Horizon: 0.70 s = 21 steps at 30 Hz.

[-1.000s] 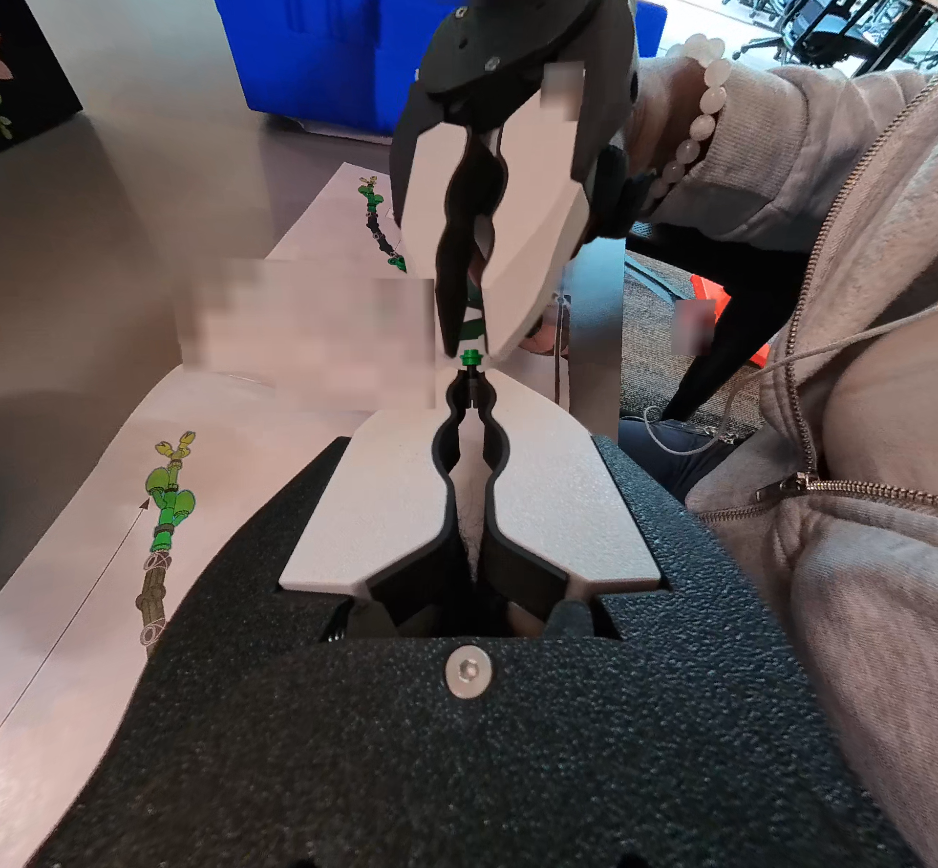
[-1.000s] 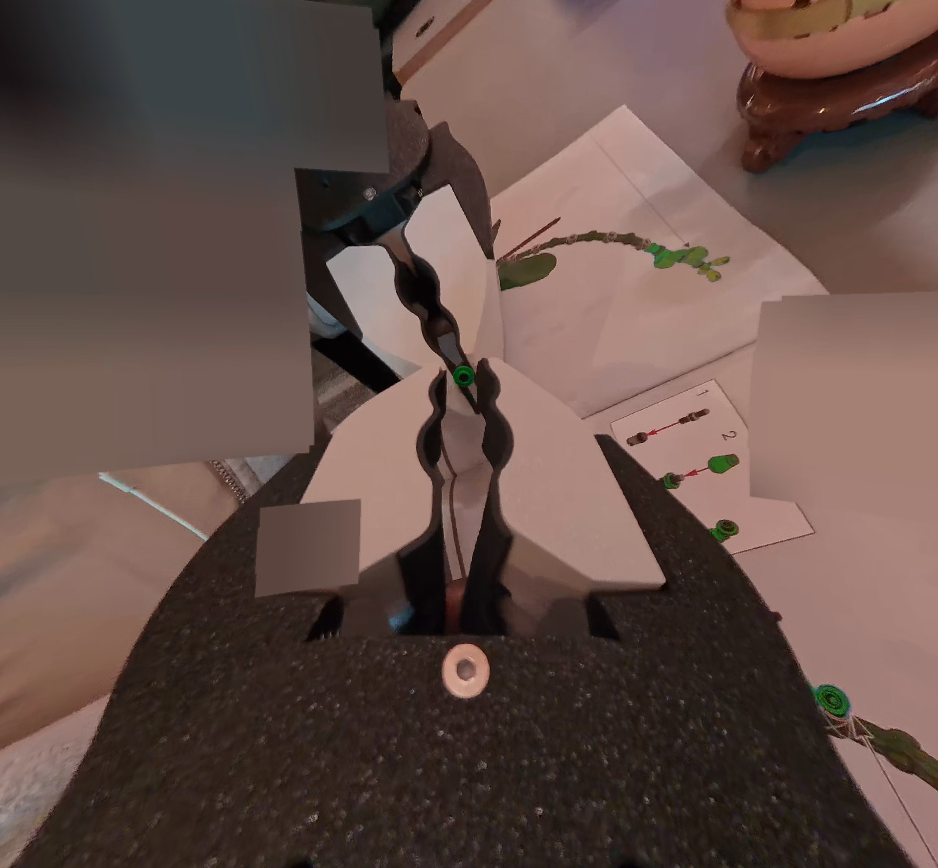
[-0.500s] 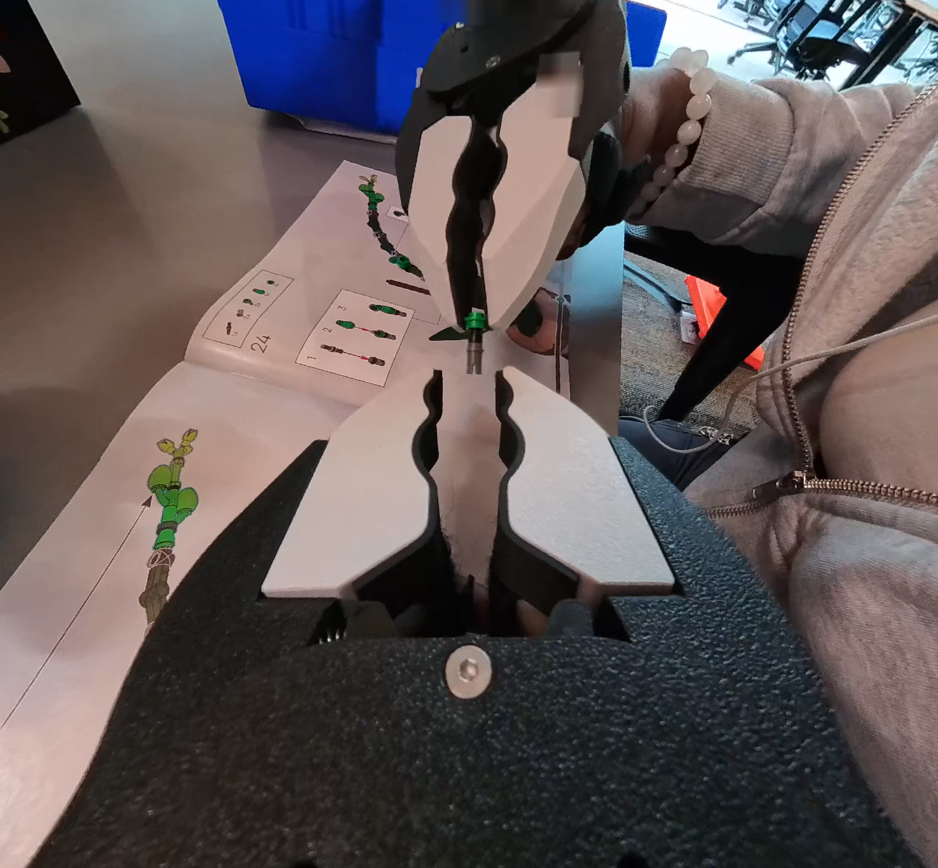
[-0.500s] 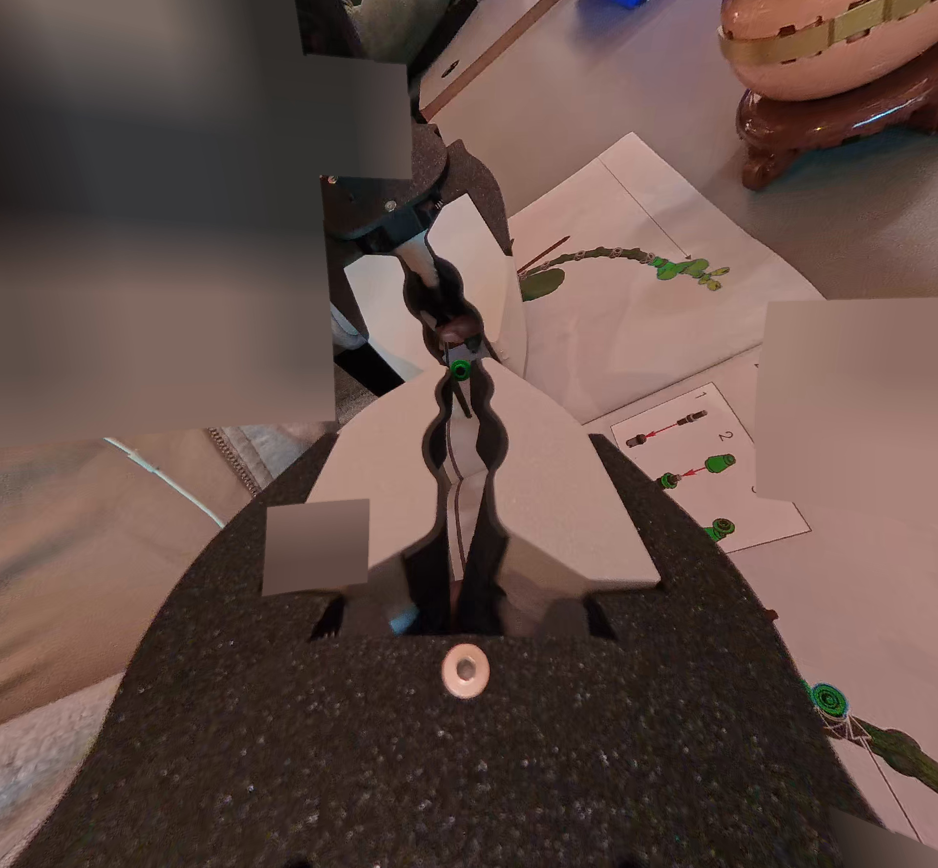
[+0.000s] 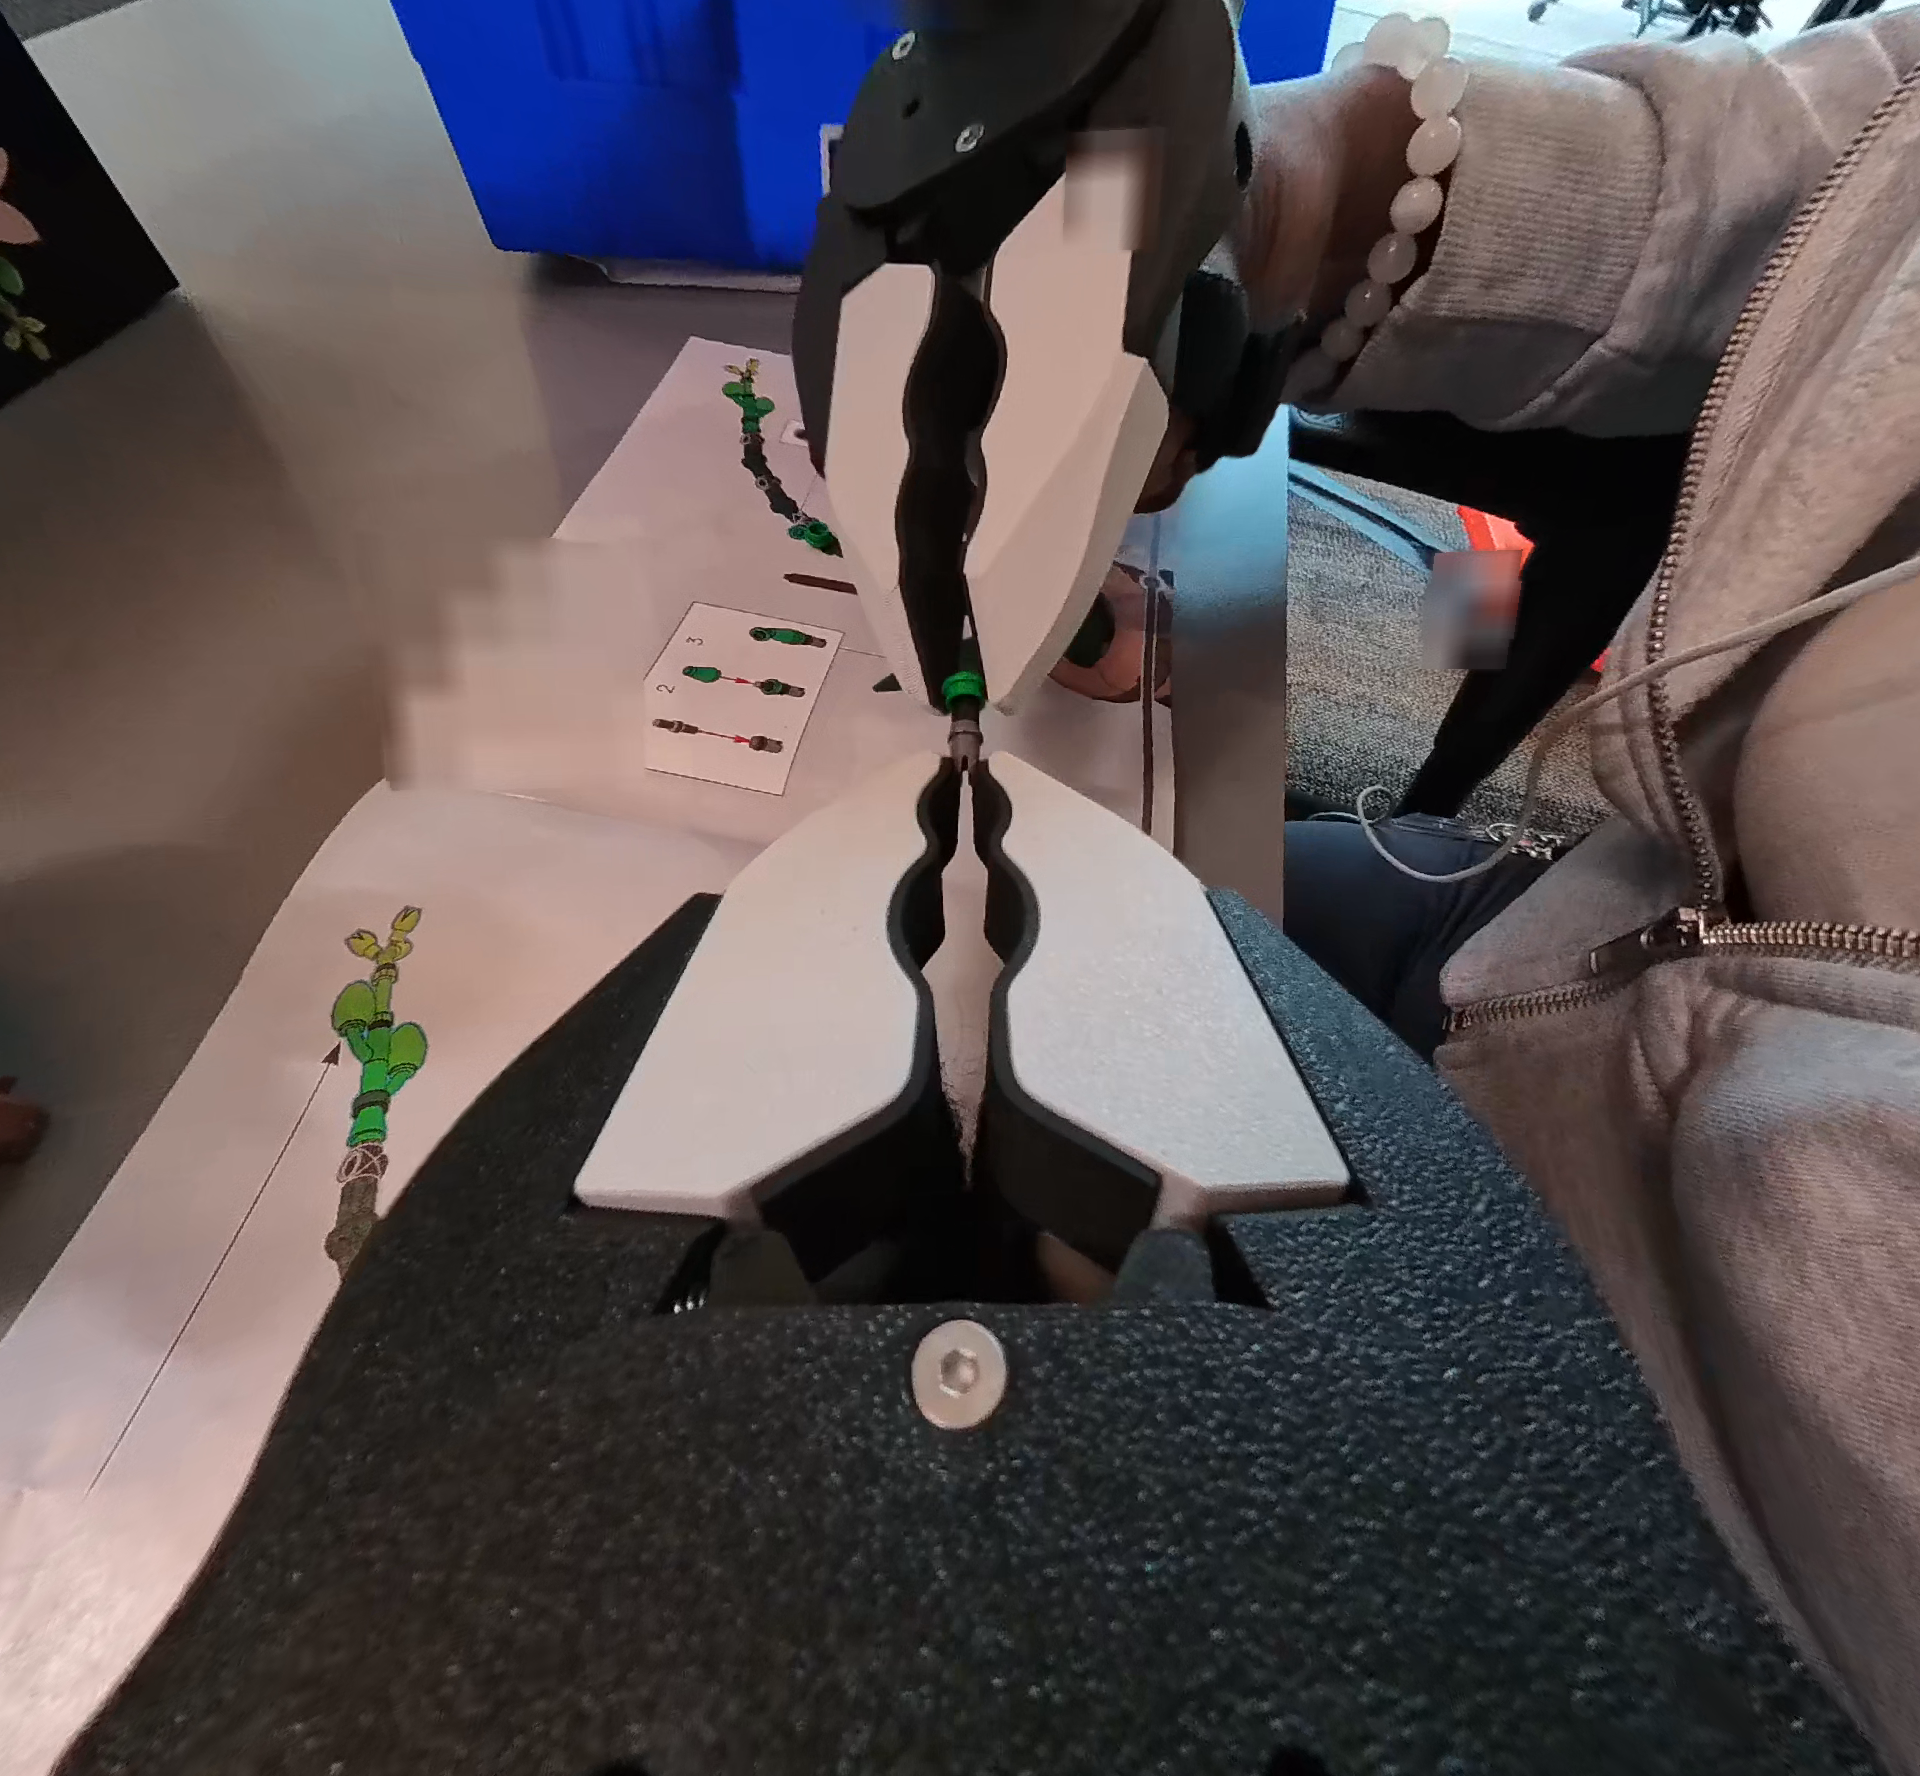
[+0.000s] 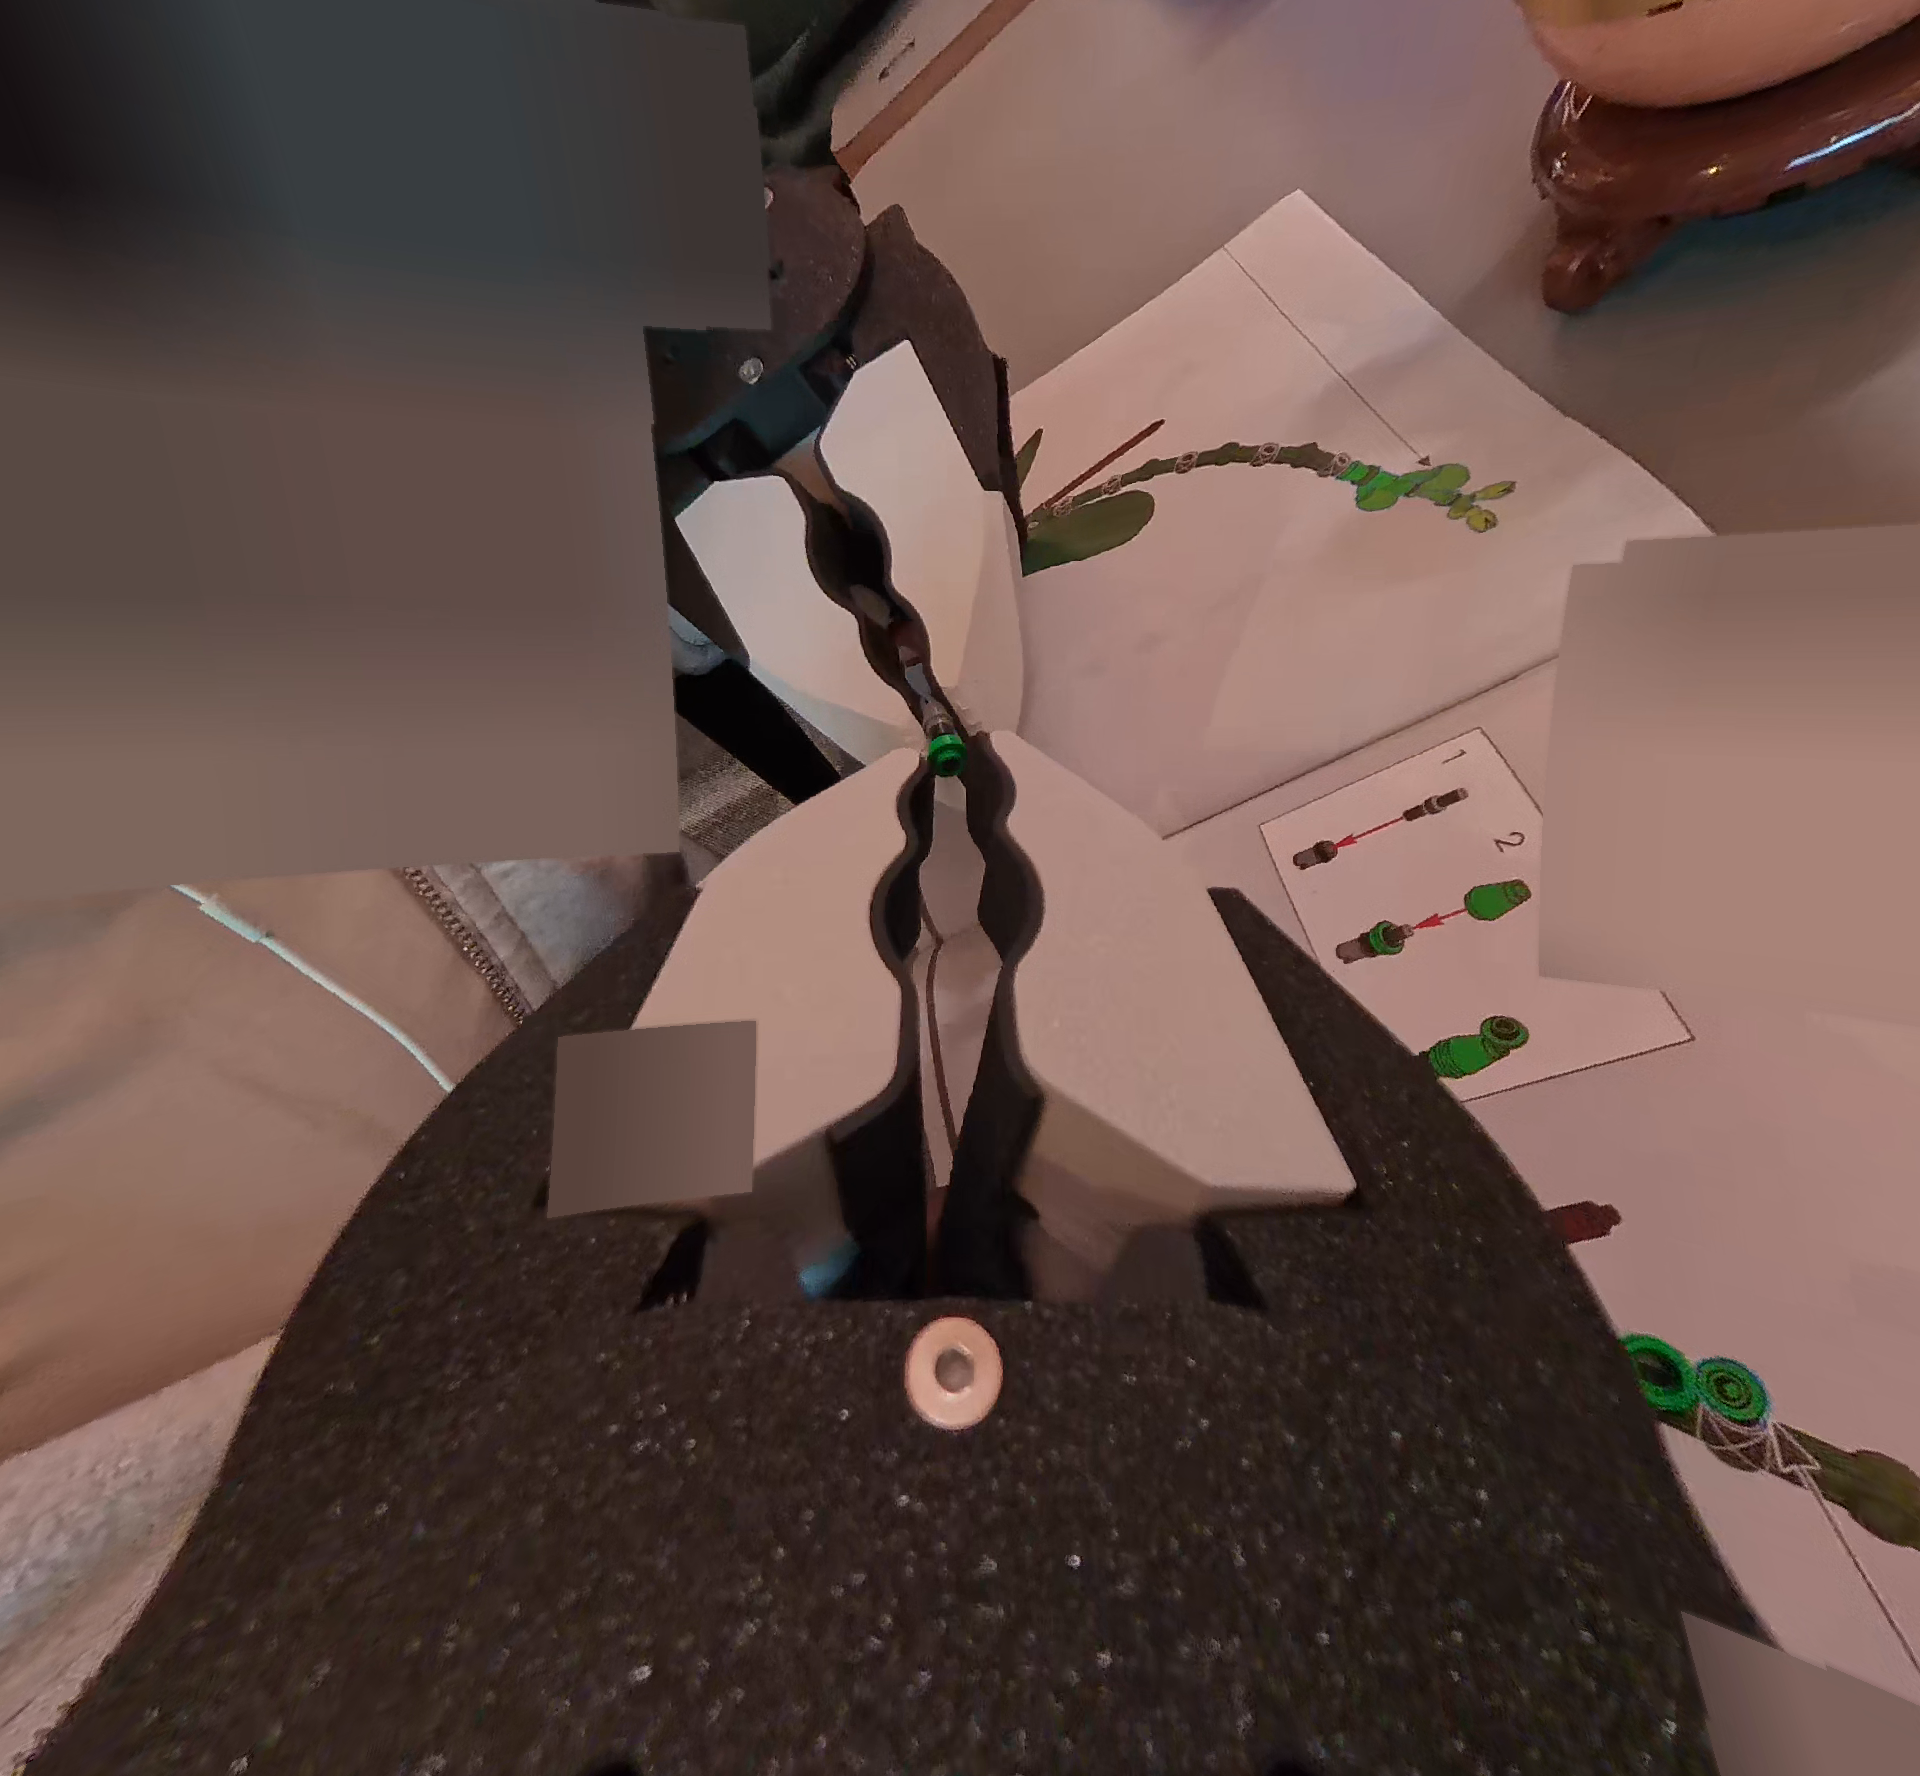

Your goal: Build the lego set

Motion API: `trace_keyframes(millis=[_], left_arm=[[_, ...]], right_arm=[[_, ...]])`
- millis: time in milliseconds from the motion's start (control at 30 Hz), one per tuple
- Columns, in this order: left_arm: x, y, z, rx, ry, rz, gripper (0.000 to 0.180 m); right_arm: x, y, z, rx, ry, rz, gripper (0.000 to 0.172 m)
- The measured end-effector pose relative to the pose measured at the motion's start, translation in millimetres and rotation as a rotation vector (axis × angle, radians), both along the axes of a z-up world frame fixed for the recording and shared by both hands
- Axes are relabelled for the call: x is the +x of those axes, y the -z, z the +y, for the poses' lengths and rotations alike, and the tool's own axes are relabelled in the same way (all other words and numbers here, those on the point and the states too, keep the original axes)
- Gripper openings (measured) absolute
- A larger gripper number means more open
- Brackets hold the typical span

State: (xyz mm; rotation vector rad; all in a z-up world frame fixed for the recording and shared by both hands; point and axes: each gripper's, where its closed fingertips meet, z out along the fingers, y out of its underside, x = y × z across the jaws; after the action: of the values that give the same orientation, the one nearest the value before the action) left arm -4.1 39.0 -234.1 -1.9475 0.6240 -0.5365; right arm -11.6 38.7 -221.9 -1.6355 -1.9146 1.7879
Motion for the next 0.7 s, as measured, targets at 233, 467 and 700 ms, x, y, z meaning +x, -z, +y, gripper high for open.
trace_keyframes(millis=[233, 467, 700], left_arm=[[3, 7, -3, -0.029, 0.024, 0.045, 0.002], [3, 9, -4, -0.044, 0.034, 0.046, 0.001], [1, 11, -4, -0.069, 0.027, 0.034, 0.001]], right_arm=[[3, 3, -1, 0.004, -0.011, -0.010, 0.005], [6, 15, -4, 0.081, -0.050, -0.065, 0.005], [5, 14, -3, 0.055, -0.018, -0.058, 0.005]])
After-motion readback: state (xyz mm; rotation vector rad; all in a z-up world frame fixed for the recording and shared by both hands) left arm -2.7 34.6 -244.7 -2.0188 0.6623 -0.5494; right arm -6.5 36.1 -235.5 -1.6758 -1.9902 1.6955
